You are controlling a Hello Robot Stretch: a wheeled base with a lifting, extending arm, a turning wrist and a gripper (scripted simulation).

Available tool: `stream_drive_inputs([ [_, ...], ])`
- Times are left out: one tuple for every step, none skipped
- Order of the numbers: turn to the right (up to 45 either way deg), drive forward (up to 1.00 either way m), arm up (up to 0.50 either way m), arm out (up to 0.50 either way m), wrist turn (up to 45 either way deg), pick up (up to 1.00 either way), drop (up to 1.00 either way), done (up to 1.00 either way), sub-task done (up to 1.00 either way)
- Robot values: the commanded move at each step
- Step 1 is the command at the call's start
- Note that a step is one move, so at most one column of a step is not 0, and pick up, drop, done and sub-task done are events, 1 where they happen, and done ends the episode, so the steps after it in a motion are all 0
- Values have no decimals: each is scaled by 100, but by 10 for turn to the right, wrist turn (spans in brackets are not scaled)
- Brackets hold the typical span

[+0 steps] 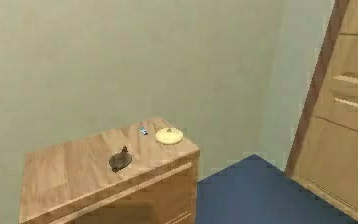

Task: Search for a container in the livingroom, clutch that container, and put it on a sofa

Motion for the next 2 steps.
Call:
stream_drive_inputs([
  [0,35,0,0,0,0,0,0,0],
  [-450,0,0,0,0,0,0,0,0],
])
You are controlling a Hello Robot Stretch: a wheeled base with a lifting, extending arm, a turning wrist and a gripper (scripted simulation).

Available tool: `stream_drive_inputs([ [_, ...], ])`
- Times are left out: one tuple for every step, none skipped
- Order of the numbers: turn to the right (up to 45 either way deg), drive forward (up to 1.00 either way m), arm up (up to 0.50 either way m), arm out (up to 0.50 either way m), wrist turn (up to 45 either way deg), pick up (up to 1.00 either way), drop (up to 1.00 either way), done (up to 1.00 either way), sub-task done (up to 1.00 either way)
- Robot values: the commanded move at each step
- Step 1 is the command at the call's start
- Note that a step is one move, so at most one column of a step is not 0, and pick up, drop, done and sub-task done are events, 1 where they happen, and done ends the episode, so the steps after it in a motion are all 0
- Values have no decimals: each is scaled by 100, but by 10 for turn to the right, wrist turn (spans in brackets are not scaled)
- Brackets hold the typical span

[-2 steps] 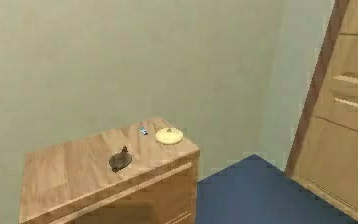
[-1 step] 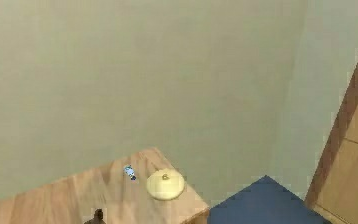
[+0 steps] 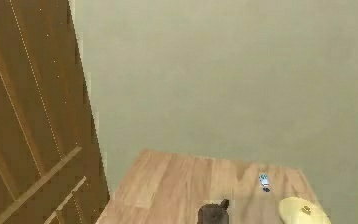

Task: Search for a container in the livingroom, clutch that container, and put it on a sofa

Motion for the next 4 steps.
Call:
stream_drive_inputs([
  [-450,0,0,0,0,0,0,0,0],
  [0,0,50,0,0,0,0,0,0],
  [0,0,38,0,0,0,0,0,0],
  [0,0,0,24,0,0,0,0,0],
])
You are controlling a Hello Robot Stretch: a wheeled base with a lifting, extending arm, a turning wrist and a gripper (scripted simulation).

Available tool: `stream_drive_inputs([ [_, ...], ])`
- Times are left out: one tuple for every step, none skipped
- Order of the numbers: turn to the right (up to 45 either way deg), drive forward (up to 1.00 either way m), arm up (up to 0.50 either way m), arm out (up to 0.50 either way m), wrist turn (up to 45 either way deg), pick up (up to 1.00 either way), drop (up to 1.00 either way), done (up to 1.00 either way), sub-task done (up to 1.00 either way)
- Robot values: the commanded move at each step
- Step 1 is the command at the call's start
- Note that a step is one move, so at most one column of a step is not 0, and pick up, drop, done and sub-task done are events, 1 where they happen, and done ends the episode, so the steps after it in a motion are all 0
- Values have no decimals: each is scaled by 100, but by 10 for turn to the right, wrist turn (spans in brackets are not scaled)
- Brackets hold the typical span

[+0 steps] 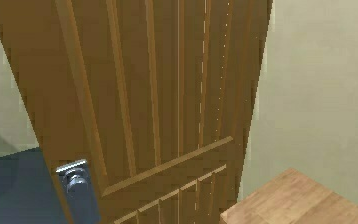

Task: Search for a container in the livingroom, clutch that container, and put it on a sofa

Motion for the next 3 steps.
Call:
stream_drive_inputs([
  [0,0,0,0,450,0,0,0,0],
  [0,0,0,0,450,0,0,0,0],
  [0,0,0,0,450,0,0,0,0],
])
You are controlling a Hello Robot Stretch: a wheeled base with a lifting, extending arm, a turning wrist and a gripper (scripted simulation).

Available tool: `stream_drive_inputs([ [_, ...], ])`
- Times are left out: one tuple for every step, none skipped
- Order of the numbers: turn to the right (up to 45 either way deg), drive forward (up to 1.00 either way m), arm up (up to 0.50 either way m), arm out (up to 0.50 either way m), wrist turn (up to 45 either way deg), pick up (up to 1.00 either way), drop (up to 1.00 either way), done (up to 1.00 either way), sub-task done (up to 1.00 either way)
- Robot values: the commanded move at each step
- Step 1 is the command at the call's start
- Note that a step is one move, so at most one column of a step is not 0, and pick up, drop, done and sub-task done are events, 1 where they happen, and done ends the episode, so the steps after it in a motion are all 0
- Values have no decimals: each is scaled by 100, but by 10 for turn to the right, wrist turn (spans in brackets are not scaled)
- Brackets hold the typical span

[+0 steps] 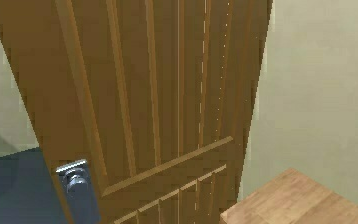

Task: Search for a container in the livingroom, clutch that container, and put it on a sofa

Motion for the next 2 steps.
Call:
stream_drive_inputs([
  [0,0,0,0,210,0,0,0,0],
  [0,0,-24,0,0,0,0,0,0],
])
